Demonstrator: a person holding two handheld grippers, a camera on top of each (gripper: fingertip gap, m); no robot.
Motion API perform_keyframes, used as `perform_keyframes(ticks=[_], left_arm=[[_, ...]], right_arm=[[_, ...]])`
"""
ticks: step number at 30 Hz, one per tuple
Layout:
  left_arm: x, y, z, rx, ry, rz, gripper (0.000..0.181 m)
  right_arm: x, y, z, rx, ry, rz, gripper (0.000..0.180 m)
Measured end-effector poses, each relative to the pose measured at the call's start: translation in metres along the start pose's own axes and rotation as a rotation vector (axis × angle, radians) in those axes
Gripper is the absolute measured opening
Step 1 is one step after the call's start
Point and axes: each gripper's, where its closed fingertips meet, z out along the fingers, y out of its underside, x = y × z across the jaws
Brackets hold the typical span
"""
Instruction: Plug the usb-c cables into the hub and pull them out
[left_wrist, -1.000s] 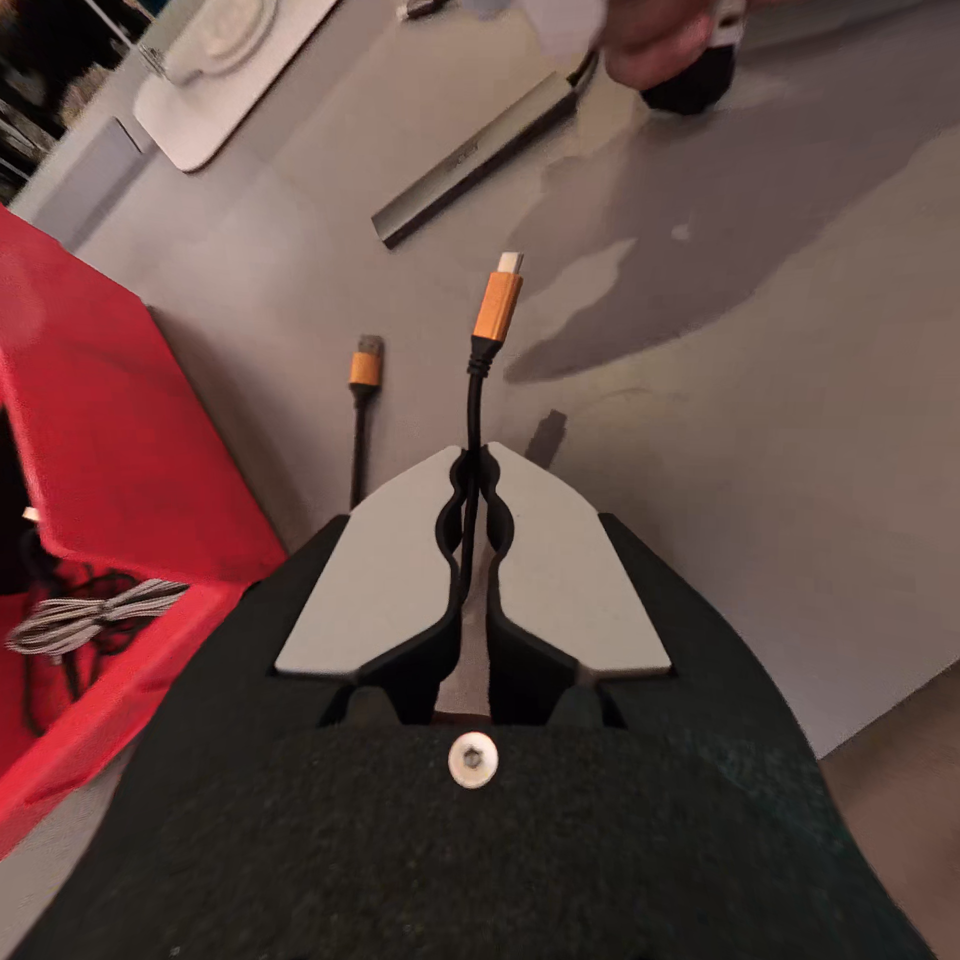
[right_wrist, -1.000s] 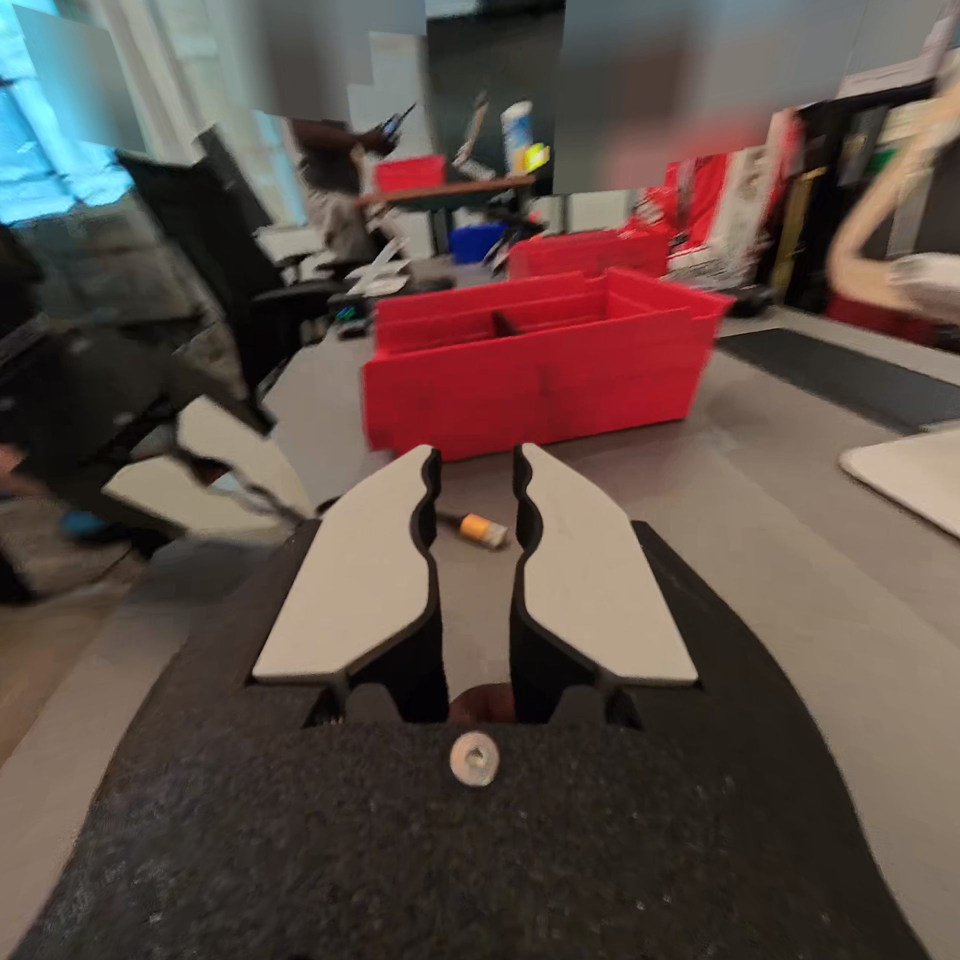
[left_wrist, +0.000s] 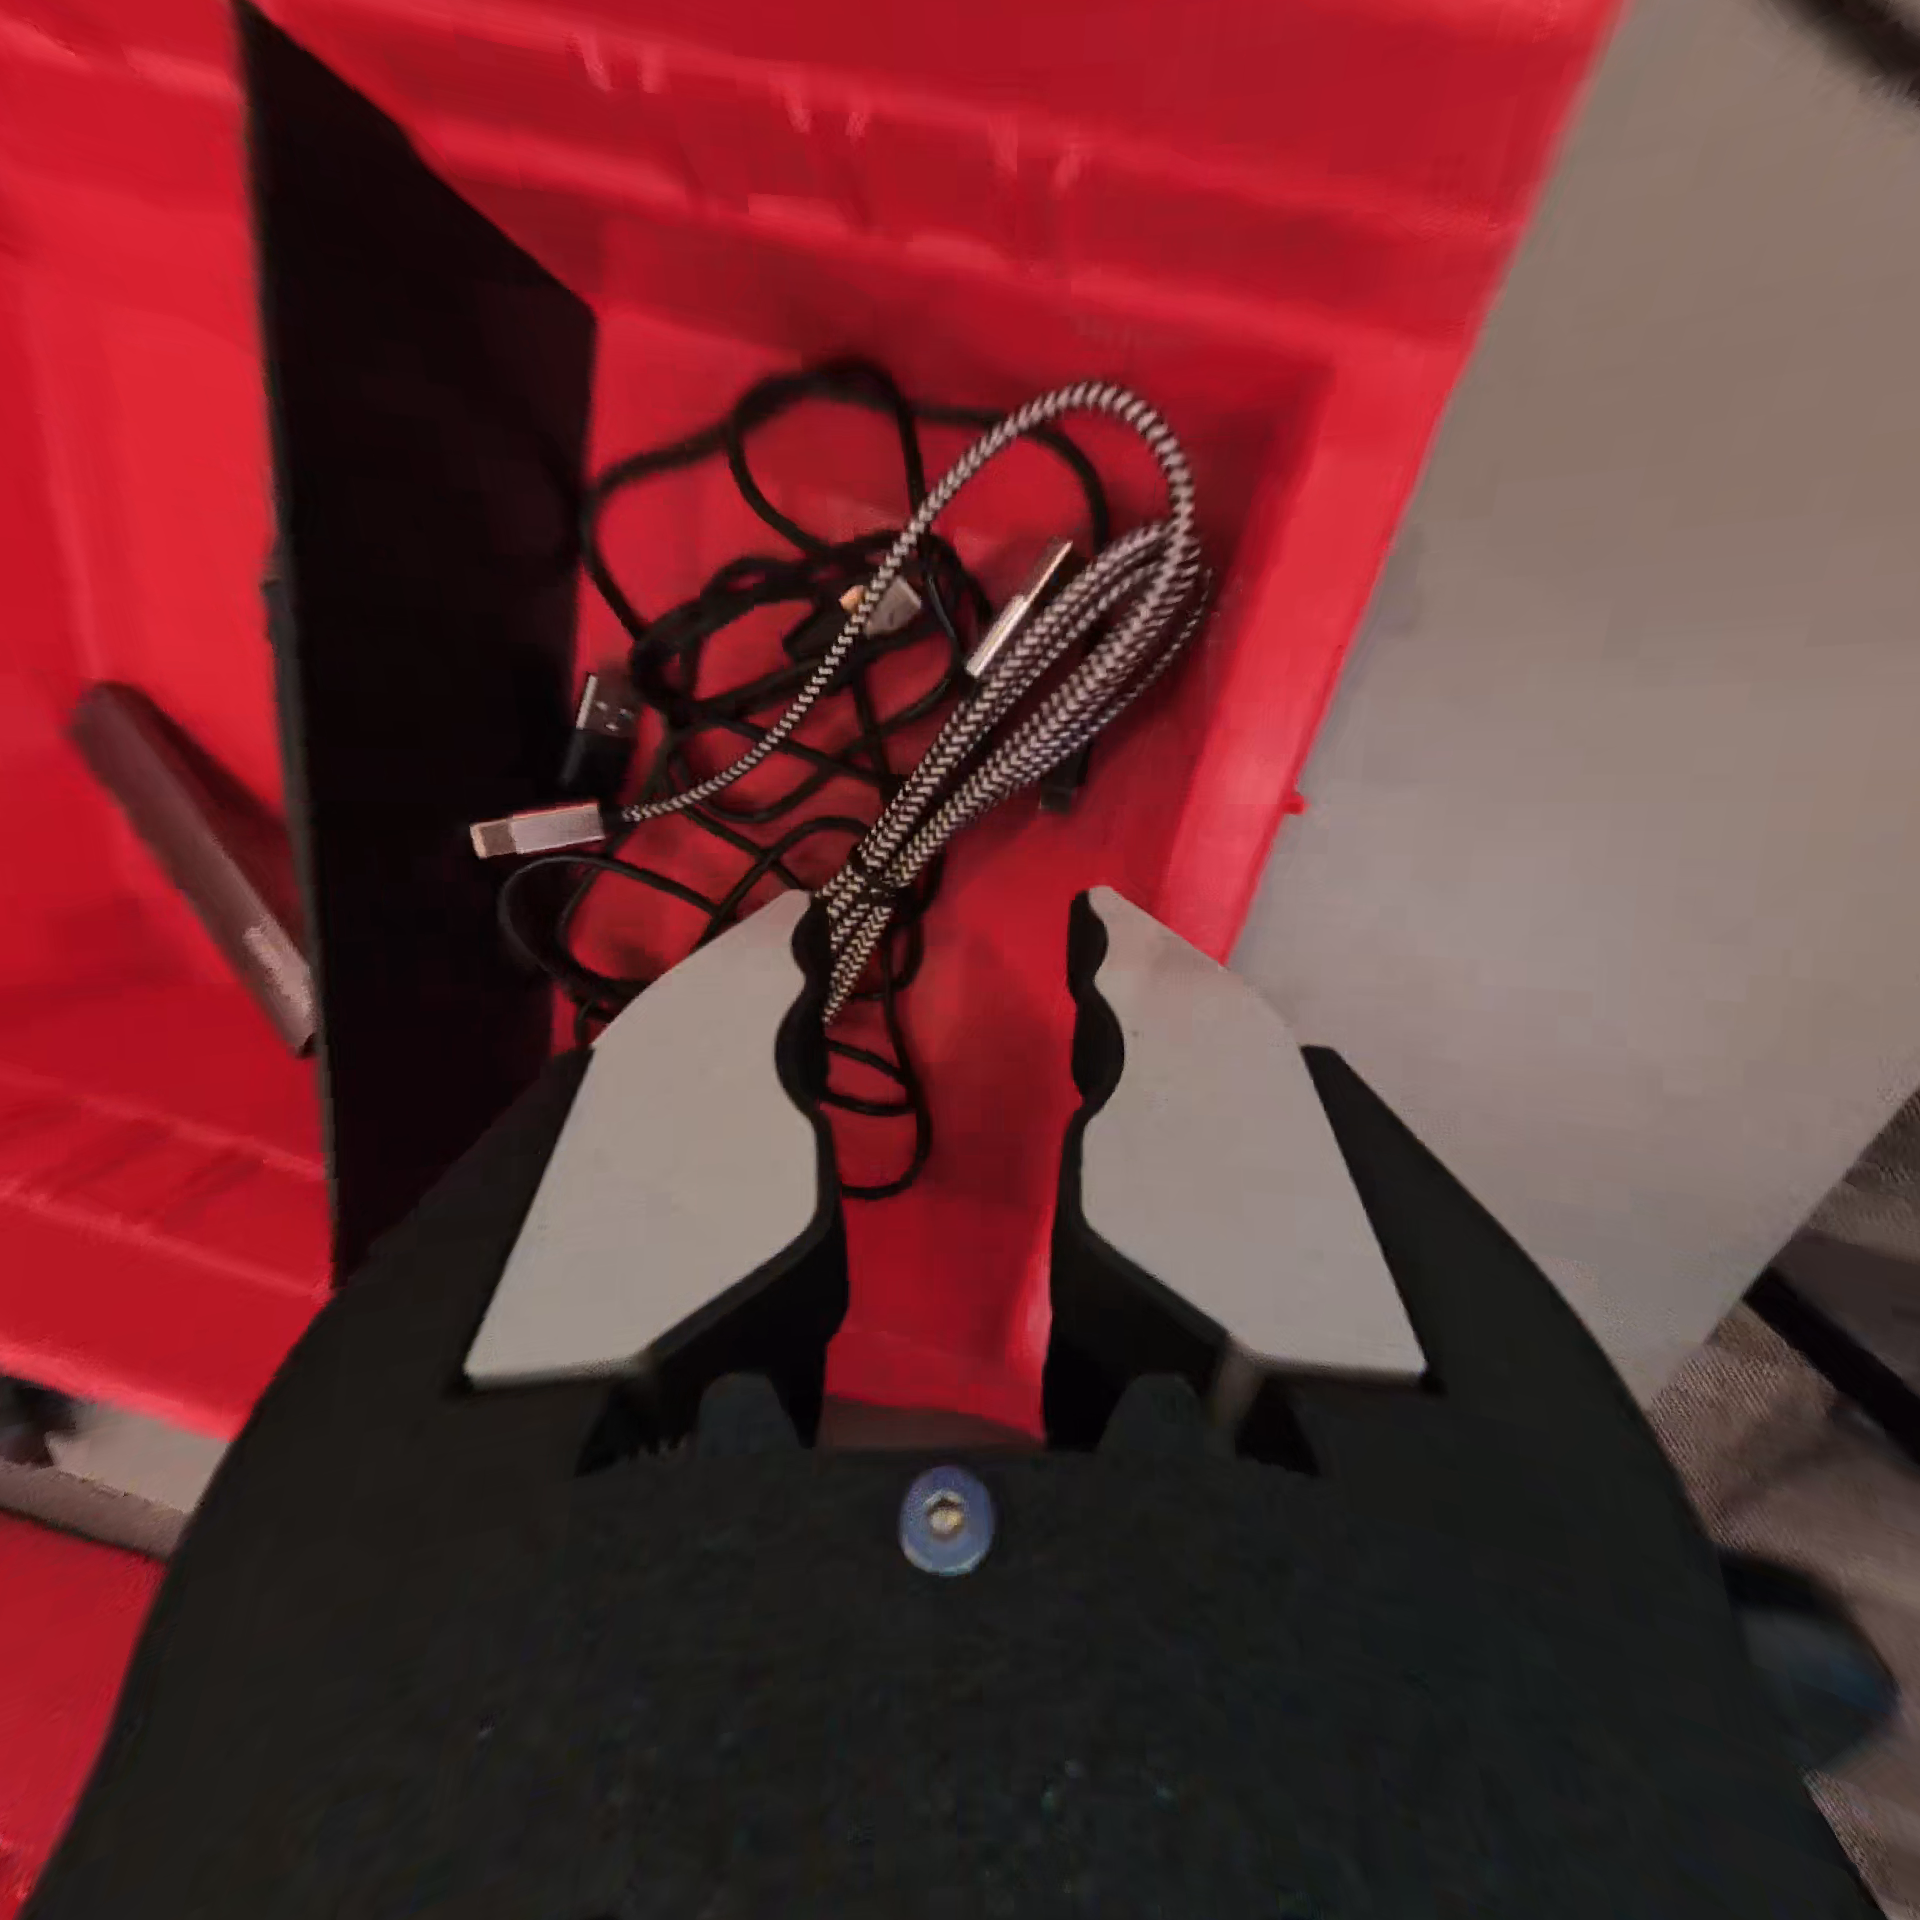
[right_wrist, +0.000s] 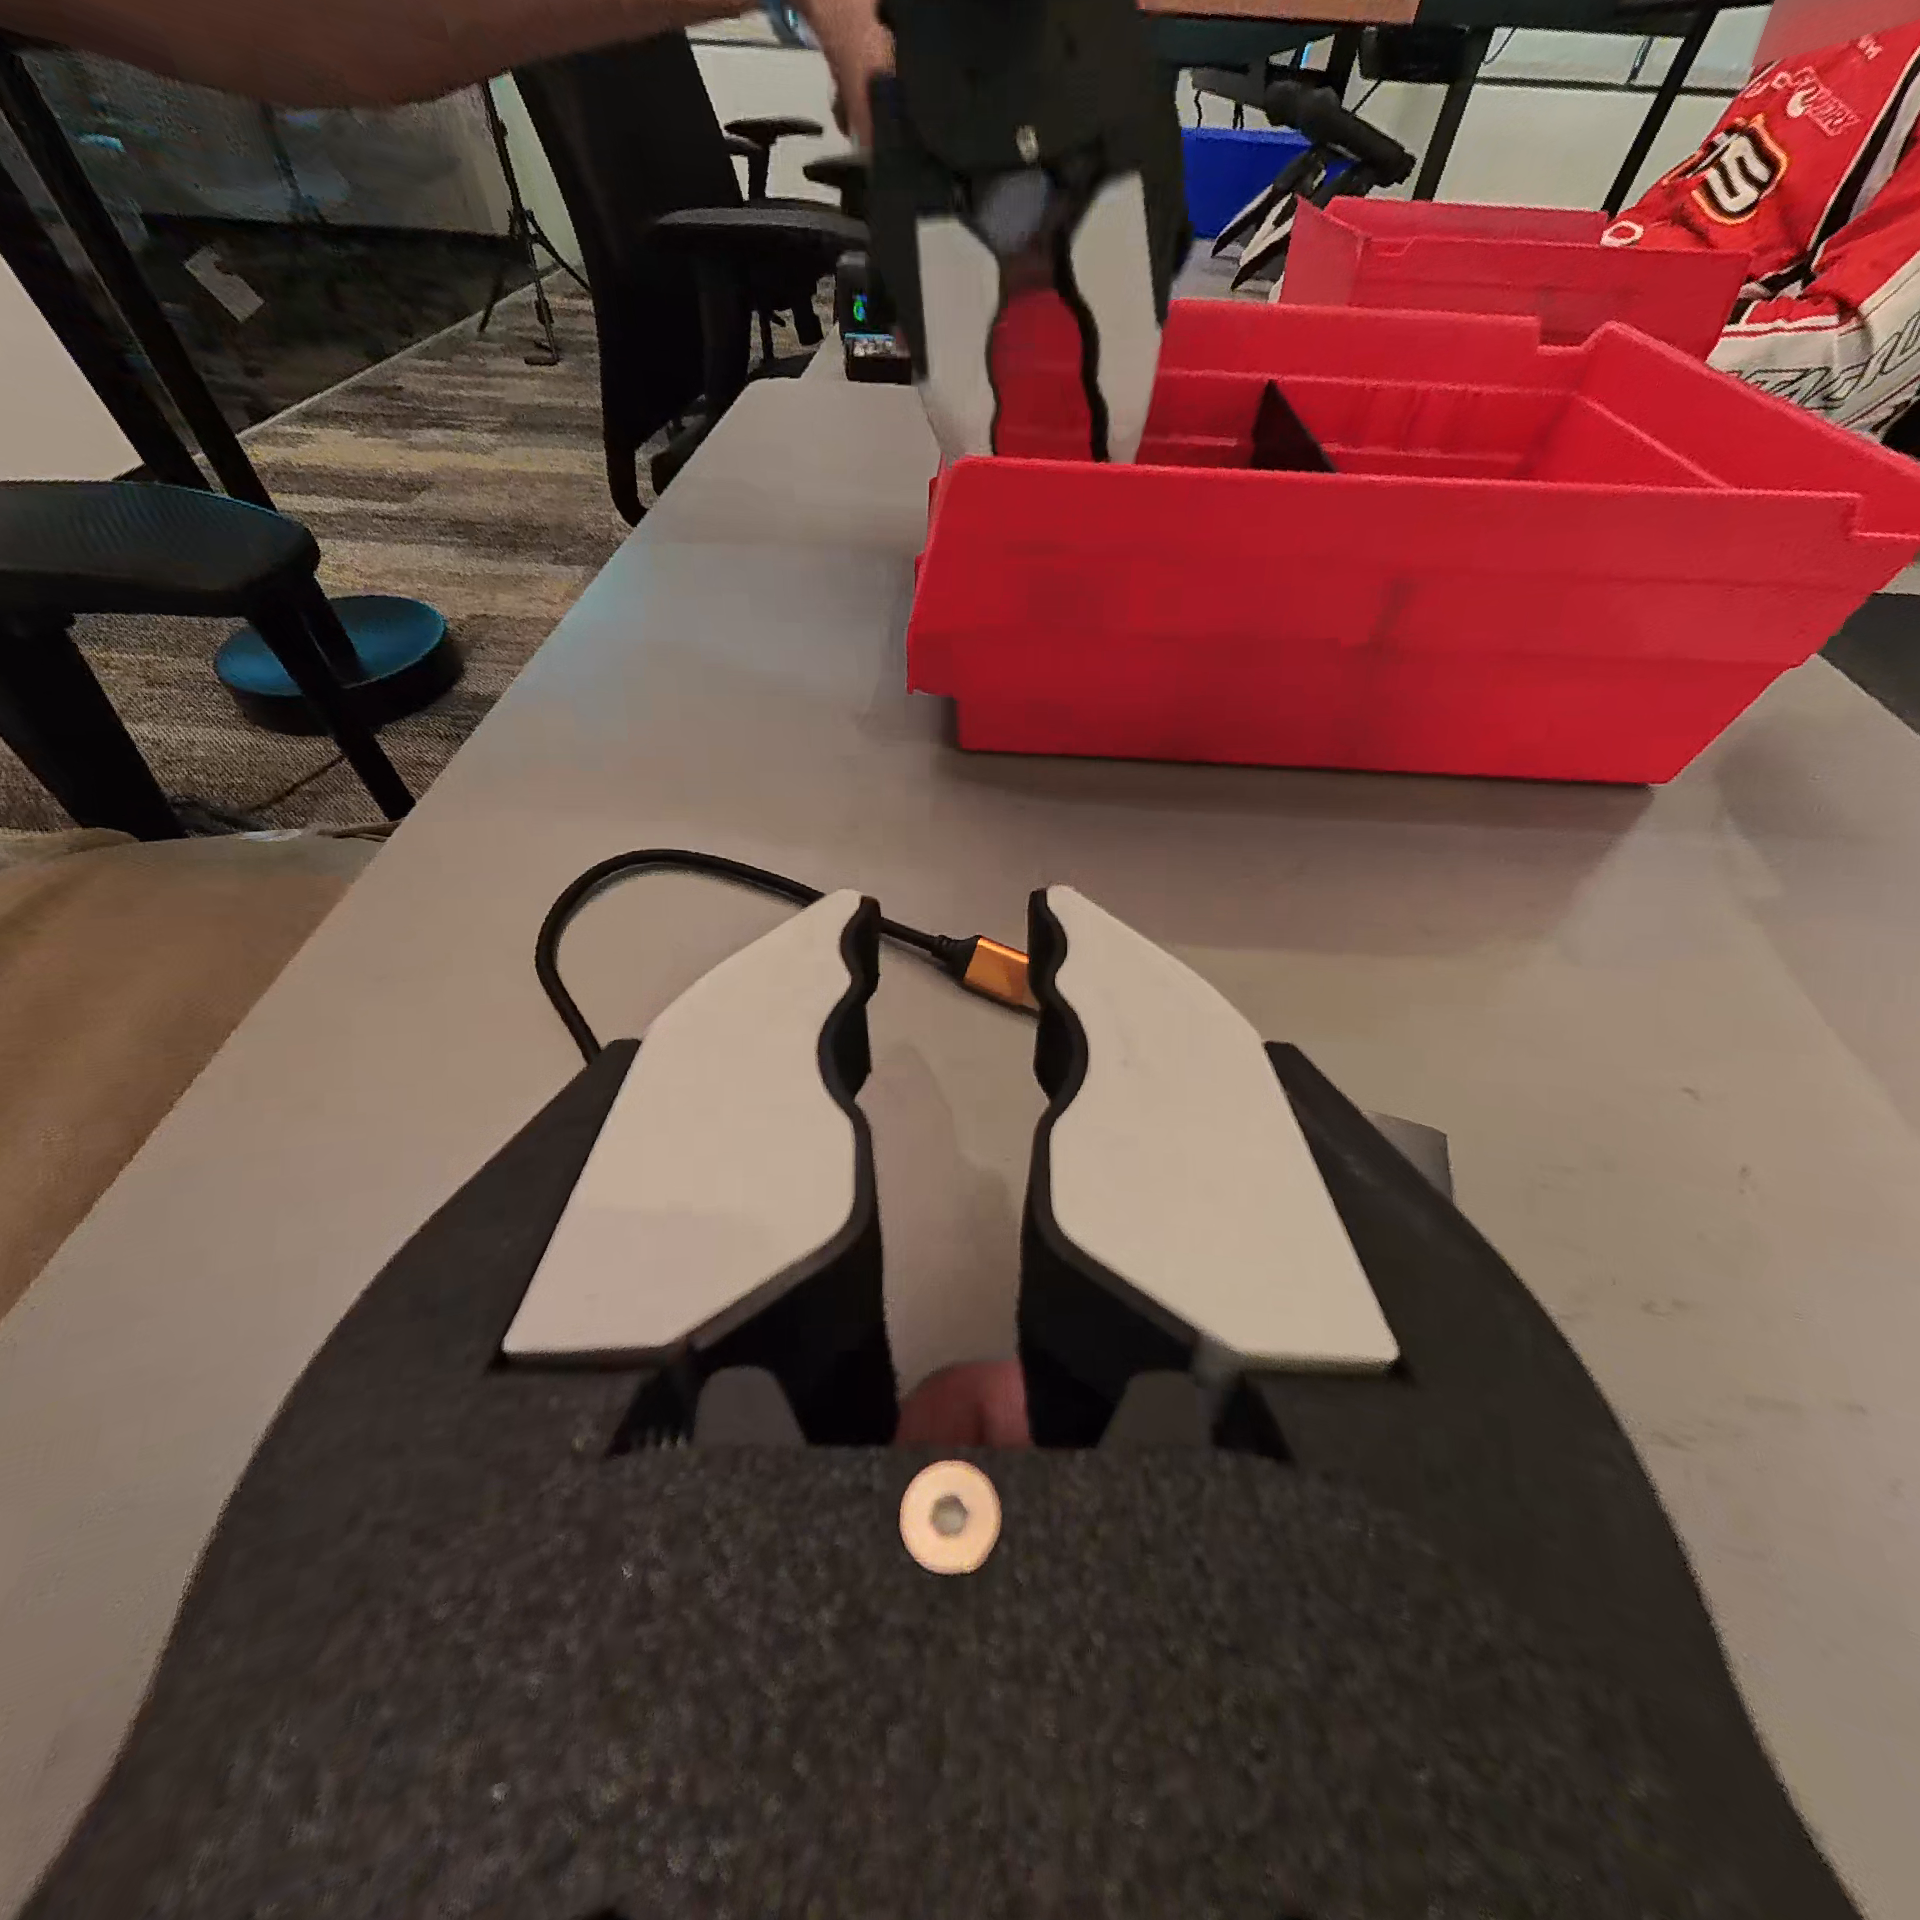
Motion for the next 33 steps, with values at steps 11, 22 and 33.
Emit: perform_keyframes(ticks=[11, 22, 33], left_arm=[[-0.011, 0.008, 0.028, -0.119, 0.032, 0.102, 0.014], [-0.044, -0.011, -0.086, 0.087, -0.388, -0.01, 0.01], [0.079, -0.102, -0.168, 0.427, -0.7, 0.024, 0.01]], right_arm=[[0.001, -0.002, -0.003, 0.026, -0.028, 0.048, 0.027], [0.009, -0.007, -0.009, 0.08, -0.022, 0.125, 0.027], [0.031, -0.014, -0.024, 0.191, 0.016, 0.242, 0.025]])
